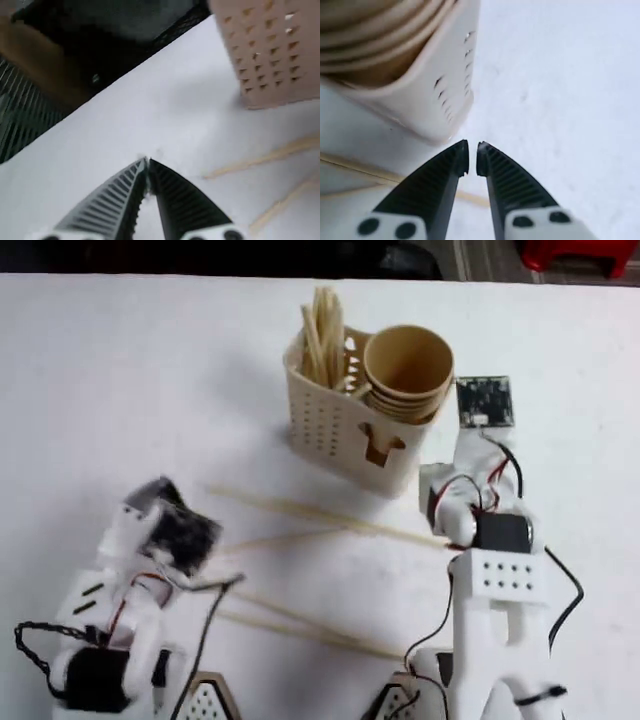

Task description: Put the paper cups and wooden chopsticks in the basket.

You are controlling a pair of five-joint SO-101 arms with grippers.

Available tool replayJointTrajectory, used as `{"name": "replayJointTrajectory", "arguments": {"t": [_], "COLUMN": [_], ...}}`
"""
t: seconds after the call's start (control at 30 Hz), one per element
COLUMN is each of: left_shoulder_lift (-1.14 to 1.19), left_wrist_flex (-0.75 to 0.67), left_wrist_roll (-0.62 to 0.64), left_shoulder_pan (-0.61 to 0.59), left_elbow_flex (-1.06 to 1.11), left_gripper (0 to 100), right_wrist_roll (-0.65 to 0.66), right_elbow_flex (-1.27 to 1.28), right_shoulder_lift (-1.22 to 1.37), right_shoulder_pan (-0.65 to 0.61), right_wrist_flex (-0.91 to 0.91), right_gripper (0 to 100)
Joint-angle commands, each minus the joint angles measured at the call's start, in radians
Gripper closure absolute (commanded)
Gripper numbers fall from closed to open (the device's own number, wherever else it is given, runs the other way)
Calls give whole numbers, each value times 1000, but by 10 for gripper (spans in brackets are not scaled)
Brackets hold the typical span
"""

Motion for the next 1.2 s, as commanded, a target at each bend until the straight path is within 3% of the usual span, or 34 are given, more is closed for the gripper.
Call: {"name": "replayJointTrajectory", "arguments": {"t": [0.0, 0.1, 0.27, 0.47, 0.63, 0.77, 1.0, 1.17], "left_shoulder_lift": [170, 361, 627, 835, 1017, 1175, 1445, 1564], "left_wrist_flex": [147, 222, 356, 359, 255, 152, -40, -35], "left_wrist_roll": [-143, -236, -276, -235, -184, -170, -170, -161], "left_shoulder_pan": [157, 260, 432, 639, 785, 845, 849, 849], "left_elbow_flex": [-163, -241, -365, -358, -304, -290, -298, -368], "left_gripper": [976, 962, 806, 792, 775, 775, 776, 795], "right_wrist_roll": [-6, -3, 31, 58, 58, 58, 60, 60], "right_elbow_flex": [17, 40, 48, 71, 71, 71, 71, 71], "right_shoulder_lift": [-94, -185, -374, -498, -499, -499, -499, -499], "right_shoulder_pan": [10, 12, 31, 111, 119, 120, 120, 120], "right_wrist_flex": [-16, -12, 54, 51, 53, 56, 56, 58], "right_gripper": [957, 957, 957, 956, 956, 956, 956, 956]}}
